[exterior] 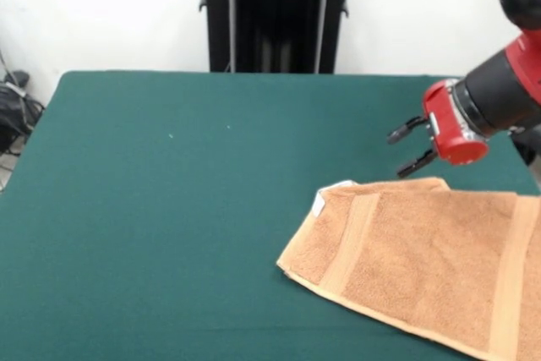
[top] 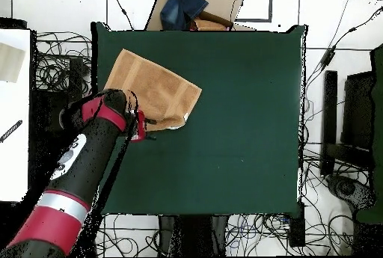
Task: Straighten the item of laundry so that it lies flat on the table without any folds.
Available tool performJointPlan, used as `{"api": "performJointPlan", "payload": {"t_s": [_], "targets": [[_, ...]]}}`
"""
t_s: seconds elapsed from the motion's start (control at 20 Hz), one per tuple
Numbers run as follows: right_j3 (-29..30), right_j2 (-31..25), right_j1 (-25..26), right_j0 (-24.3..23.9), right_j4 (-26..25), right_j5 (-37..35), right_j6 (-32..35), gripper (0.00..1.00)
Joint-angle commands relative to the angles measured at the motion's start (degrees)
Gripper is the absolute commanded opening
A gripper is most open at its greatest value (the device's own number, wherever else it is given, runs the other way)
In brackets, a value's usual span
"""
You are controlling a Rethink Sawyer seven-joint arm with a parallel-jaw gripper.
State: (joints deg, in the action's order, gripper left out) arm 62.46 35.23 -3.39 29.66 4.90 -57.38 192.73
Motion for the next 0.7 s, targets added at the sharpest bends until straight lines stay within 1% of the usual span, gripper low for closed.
{"api": "performJointPlan", "payload": {"t_s": [0.05, 0.45, 0.55, 0.7], "targets": [[4.06, -3.48, 2.76, 1.5, 3.53, 2.6, 13.8, 1.0], [2.42, -2.47, 5.05, 1.62, 3.87, 2.34, 14.39, 1.0], [1.4, -2.08, 6.31, 1.49, 3.83, 2.23, 14.86, 1.0], [-0.19, -1.72, 9.29, 1.44, 4.11, 3.94, 16.44, 1.0]]}}
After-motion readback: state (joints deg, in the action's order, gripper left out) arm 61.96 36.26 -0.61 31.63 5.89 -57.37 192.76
